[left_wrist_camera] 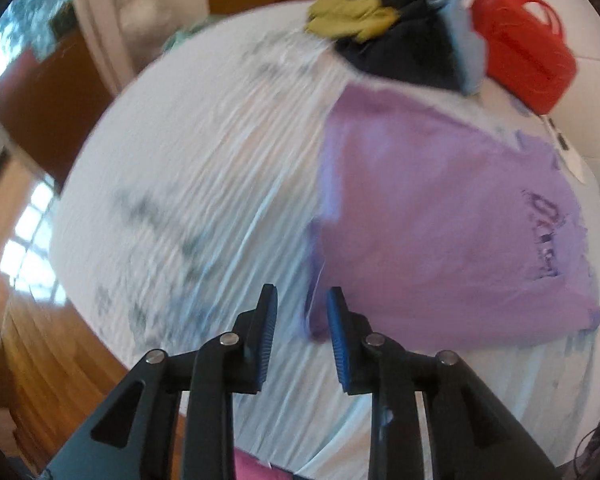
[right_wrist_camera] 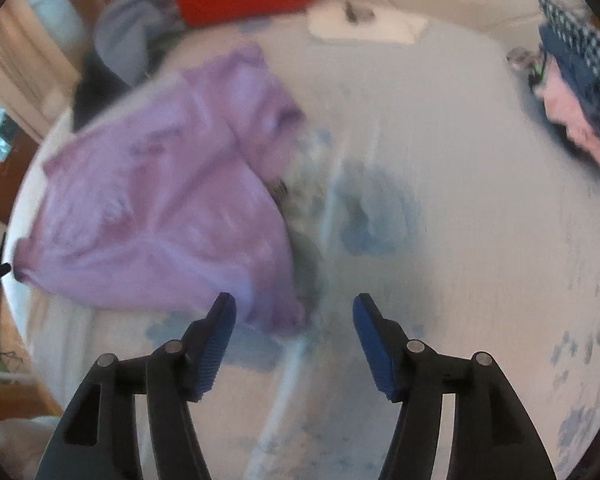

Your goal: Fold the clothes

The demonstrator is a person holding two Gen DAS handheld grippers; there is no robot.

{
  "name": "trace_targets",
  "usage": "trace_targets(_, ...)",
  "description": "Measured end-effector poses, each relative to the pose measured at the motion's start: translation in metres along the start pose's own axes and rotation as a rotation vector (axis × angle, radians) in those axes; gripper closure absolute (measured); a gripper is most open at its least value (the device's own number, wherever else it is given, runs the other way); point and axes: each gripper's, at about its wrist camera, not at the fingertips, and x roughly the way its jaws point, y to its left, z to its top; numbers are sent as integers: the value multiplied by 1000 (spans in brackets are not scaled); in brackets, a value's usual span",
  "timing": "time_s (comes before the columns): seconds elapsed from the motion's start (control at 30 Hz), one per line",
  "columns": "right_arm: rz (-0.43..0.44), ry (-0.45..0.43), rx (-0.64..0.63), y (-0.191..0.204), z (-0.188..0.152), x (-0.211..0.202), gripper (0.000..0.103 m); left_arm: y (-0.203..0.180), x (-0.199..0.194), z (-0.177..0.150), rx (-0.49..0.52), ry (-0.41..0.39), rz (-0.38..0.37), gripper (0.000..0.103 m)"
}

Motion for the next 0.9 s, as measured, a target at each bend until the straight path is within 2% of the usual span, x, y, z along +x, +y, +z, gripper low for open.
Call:
trace_targets(0.1, 66, -54, -22, 17, 17, -7, 38, -20, 11, 15, 41, 3, -16, 78)
trace_targets(0.17, 102, -53, -42, 33, 31, 3, 38, -32, 30, 24, 62, 30, -22, 78)
trace_targets(0.3, 176, -1, -53, 64, 51, 45, 39, -44, 64, 28, 82, 103, -25, 78)
trace_targets(0.4, 143, 61, -22, 67, 56, 75, 39, -44, 81, 31, 88, 150, -38, 77)
trace_targets(0.47, 108, 108, 12, 59, 58, 89, 39, -42, 78, 40, 105, 134, -43, 65)
trace_targets(0.53, 98, 101, 34, 54, 67, 87, 38, -38, 72, 59, 106, 95, -44, 29)
trace_targets(0.57, 95, 81, 39, 53, 76, 83, 37, -36, 70, 69, 101, 75, -45, 24)
trace_targets(0.6, 92, 60, 43, 53, 85, 78, 35, -35, 69, 80, 95, 58, -47, 21)
trace_targets(0.67, 110, 12, 62, 56, 110, 70, 29, -33, 73, 104, 80, 44, -52, 21)
trace_targets(0.73, 121, -26, 81, 62, 140, 67, 15, -33, 81, 130, 65, 43, -53, 21)
trace_targets(0.8, 123, -36, 93, 69, 172, 73, 15, -35, 96, 156, 50, 63, -41, 21)
trace_targets(0.9, 105, 0, 104, 72, 211, 95, 15, -36, 116, 185, 26, 122, -5, 21)
